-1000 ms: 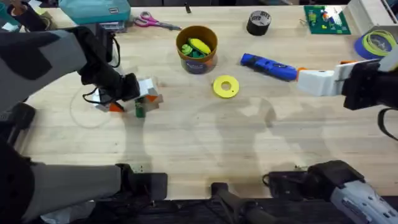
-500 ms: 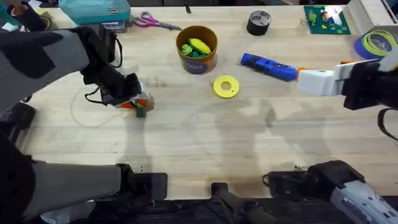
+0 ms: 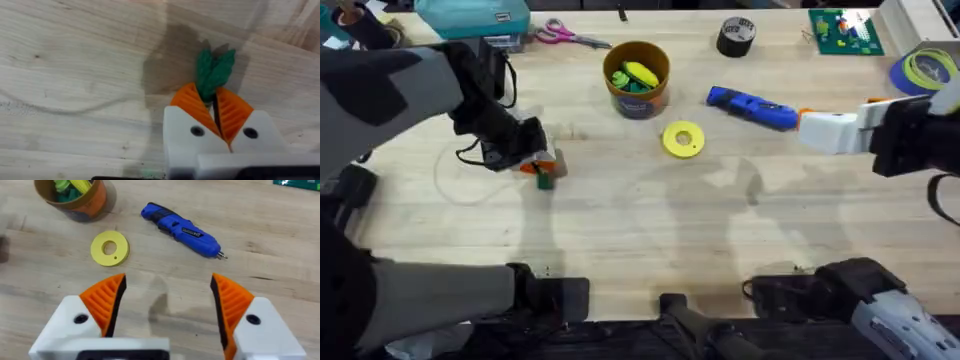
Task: Pick up the gripper from the table and insert it into the empty holder that is missing its gripper. Then pick up a screw, insert it into the mounting hole, and use the screwdriver to tighten it. Finally, clean up the table by picking up the vegetable and placing it into the bucket.
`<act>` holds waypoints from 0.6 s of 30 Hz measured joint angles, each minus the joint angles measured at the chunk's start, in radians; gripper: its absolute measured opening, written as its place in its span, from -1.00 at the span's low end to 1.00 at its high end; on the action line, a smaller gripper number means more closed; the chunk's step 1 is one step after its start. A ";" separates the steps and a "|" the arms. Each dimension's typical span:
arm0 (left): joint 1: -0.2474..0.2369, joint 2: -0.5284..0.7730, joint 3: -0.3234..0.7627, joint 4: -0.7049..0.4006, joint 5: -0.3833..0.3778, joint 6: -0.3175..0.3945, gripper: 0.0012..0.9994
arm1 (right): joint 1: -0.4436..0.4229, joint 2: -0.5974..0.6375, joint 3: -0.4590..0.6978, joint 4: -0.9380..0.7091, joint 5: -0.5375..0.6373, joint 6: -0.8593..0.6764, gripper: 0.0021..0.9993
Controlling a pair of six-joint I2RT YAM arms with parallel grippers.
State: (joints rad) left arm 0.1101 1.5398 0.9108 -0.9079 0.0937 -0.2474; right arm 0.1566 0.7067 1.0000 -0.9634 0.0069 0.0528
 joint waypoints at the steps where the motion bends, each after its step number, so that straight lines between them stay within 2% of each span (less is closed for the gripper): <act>1: 0.000 -0.002 0.009 -0.011 0.000 0.000 -0.97 | 0.000 0.000 0.000 0.000 0.000 0.000 0.99; 6: 0.000 -0.030 0.139 -0.082 0.012 0.006 -0.97 | 0.000 0.000 0.000 0.001 0.000 0.000 0.99; 12: -0.008 -0.085 0.399 -0.201 0.038 0.021 -0.97 | 0.000 0.000 0.000 0.001 0.000 0.000 0.99; 15: -0.038 -0.095 0.511 -0.224 0.042 0.037 -0.97 | 0.000 0.000 0.000 0.001 0.000 0.000 0.99; 18: -0.087 -0.095 0.576 -0.214 0.042 0.048 -0.97 | 0.000 0.000 0.000 0.002 0.000 0.000 0.99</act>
State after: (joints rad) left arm 0.0231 1.4445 1.4869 -1.1223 0.1356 -0.1994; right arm 0.1566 0.7067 1.0000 -0.9619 0.0067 0.0528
